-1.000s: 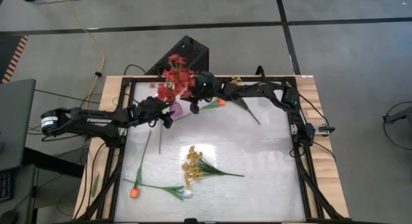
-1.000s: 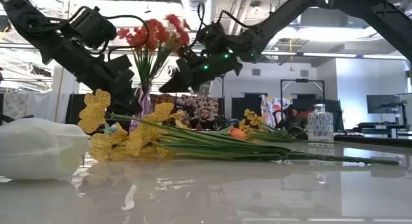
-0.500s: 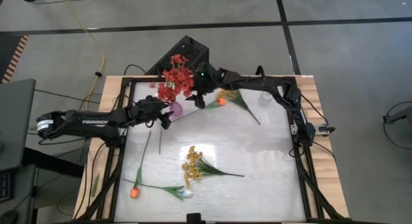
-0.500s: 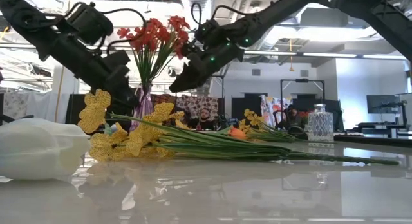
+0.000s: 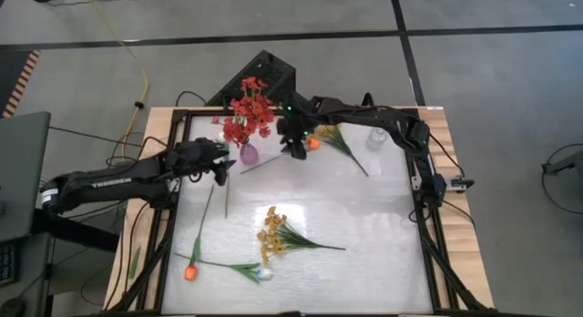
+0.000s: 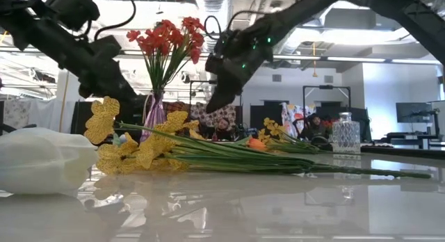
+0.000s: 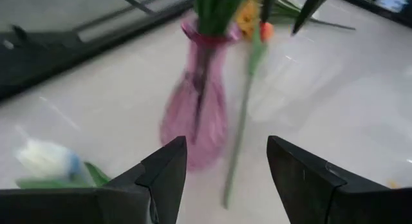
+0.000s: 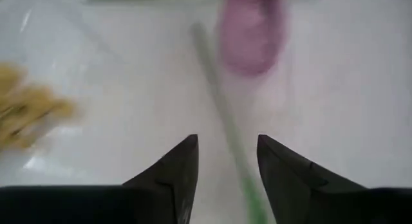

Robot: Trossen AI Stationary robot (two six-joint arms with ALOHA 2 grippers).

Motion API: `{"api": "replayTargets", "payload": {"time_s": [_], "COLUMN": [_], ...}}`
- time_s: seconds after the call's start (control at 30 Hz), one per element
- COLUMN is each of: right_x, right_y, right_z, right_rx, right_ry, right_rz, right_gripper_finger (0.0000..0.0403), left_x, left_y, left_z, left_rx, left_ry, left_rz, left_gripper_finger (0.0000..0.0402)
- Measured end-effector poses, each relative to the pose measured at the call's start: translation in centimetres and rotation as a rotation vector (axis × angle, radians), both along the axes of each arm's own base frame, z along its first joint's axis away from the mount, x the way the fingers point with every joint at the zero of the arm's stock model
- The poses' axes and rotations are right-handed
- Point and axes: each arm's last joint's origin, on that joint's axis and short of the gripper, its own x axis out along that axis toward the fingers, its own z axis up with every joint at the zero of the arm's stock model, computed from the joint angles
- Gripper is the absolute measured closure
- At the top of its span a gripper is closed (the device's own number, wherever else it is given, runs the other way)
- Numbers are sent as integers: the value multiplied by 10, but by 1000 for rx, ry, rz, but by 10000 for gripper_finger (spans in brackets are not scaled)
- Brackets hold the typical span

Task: Sort flowers into vase by color
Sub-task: Put the top orange tulip into the pink vase

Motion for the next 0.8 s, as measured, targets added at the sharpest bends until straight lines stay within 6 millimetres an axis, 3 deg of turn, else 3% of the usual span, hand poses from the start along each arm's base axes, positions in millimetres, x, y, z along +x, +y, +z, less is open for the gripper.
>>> {"api": "replayTargets", "payload": {"time_s": [0.3, 0.57, 0.7, 0.8], "right_x": [-27, -43, -64, -83], "right_y": [66, 116, 130, 127], "right_z": [27, 38, 32, 28], "right_rx": [-14, 19, 162, 233], "right_ry": [290, 459, 450, 350], "right_rz": [156, 289, 480, 493], "right_gripper_finger": [242, 250, 251, 252], "left_x": [-1, 2, 1, 1], "left_y": [-15, -27, -30, -31], "left_z": [-6, -9, -18, -26], "left_rx": [-110, -111, -89, -93], "left_ry": [35, 49, 51, 37], "left_rz": [-90, -117, -80, -82], "left_gripper_finger": [198, 198, 198, 198]}}
